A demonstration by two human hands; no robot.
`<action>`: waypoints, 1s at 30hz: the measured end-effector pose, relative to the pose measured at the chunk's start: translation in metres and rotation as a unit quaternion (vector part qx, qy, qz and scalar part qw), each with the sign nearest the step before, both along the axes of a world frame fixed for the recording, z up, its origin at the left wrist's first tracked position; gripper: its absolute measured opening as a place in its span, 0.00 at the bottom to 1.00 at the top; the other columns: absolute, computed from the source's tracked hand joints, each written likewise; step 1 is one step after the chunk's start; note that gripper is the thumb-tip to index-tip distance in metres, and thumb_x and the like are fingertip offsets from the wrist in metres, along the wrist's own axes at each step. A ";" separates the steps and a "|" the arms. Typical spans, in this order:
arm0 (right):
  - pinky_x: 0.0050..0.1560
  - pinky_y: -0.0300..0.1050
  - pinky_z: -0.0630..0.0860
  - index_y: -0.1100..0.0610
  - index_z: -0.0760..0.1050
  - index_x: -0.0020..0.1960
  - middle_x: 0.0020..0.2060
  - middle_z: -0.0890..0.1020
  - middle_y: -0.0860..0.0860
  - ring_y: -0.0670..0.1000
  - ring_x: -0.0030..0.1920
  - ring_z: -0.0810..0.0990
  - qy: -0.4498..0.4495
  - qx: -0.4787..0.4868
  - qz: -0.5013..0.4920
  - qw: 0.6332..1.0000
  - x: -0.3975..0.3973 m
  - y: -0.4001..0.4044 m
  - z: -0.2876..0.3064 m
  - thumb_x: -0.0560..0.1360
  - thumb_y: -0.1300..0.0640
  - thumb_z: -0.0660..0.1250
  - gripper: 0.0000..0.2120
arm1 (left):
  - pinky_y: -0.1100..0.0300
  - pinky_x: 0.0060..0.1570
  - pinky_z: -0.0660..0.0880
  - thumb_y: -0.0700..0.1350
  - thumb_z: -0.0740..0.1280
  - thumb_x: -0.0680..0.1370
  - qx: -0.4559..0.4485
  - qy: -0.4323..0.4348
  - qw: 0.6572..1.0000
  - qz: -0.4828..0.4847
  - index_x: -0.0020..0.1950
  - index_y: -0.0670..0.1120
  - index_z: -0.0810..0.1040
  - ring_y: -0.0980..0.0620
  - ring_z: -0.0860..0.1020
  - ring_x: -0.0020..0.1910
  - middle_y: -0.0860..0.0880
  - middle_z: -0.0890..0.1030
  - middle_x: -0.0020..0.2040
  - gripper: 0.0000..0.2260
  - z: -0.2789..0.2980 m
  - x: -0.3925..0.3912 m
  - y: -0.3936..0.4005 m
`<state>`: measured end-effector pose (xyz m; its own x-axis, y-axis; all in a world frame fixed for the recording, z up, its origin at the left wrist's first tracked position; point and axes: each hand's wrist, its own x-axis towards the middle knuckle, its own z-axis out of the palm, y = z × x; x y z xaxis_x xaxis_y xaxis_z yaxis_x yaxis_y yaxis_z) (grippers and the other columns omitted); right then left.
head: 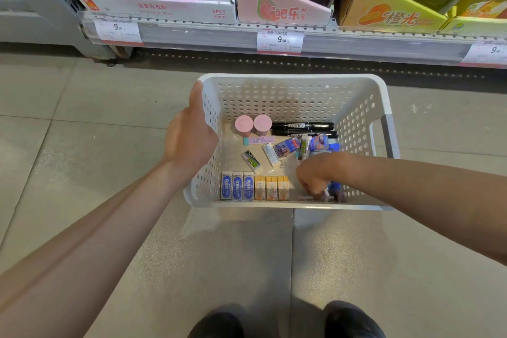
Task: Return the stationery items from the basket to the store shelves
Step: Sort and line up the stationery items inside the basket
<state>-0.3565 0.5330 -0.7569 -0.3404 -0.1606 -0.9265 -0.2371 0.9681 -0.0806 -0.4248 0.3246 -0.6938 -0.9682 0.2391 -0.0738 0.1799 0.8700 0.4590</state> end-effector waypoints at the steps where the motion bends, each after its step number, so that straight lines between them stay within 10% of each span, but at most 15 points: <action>1: 0.59 0.47 0.75 0.63 0.77 0.57 0.53 0.80 0.56 0.54 0.54 0.78 0.006 0.002 0.003 1.000 0.001 0.000 0.000 0.75 0.62 0.64 0.11 | 0.60 0.29 0.60 0.34 0.57 0.76 0.000 -0.001 1.000 0.001 0.76 0.46 0.51 0.47 0.71 0.38 0.45 0.71 0.43 0.31 0.000 0.000 0.000; 9: 0.59 0.45 0.75 0.63 0.75 0.57 0.52 0.80 0.56 0.54 0.52 0.79 0.018 -0.017 -0.019 1.000 0.003 0.005 -0.004 0.77 0.61 0.62 0.10 | 0.60 0.26 0.61 0.34 0.58 0.75 0.004 -0.001 1.000 -0.001 0.76 0.46 0.51 0.47 0.73 0.37 0.45 0.73 0.43 0.31 -0.002 -0.002 -0.001; 17: 0.21 0.34 0.64 0.67 0.73 0.53 0.29 0.70 0.52 0.45 0.22 0.66 0.011 -0.011 -0.237 0.971 -0.002 0.013 -0.015 0.79 0.63 0.58 0.10 | 0.61 0.25 0.61 0.34 0.59 0.76 0.008 -0.004 1.000 -0.001 0.75 0.46 0.51 0.47 0.73 0.36 0.45 0.73 0.42 0.31 -0.001 -0.002 0.000; 22: 0.28 0.36 0.64 0.57 0.65 0.32 0.29 0.68 0.50 0.46 0.27 0.66 0.098 0.004 -0.248 0.964 -0.005 0.011 -0.009 0.77 0.61 0.59 0.14 | 0.60 0.25 0.60 0.34 0.58 0.75 0.008 -0.006 1.000 -0.002 0.75 0.46 0.51 0.46 0.72 0.36 0.45 0.72 0.41 0.31 -0.001 -0.001 -0.001; 30: 0.50 0.47 0.76 0.62 0.74 0.56 0.48 0.78 0.55 0.54 0.49 0.77 0.134 0.049 -0.144 0.979 0.006 -0.008 -0.005 0.76 0.56 0.59 0.13 | 0.61 0.25 0.59 0.34 0.58 0.76 0.003 -0.002 1.000 -0.004 0.75 0.46 0.51 0.47 0.72 0.37 0.45 0.72 0.42 0.30 0.000 0.000 0.000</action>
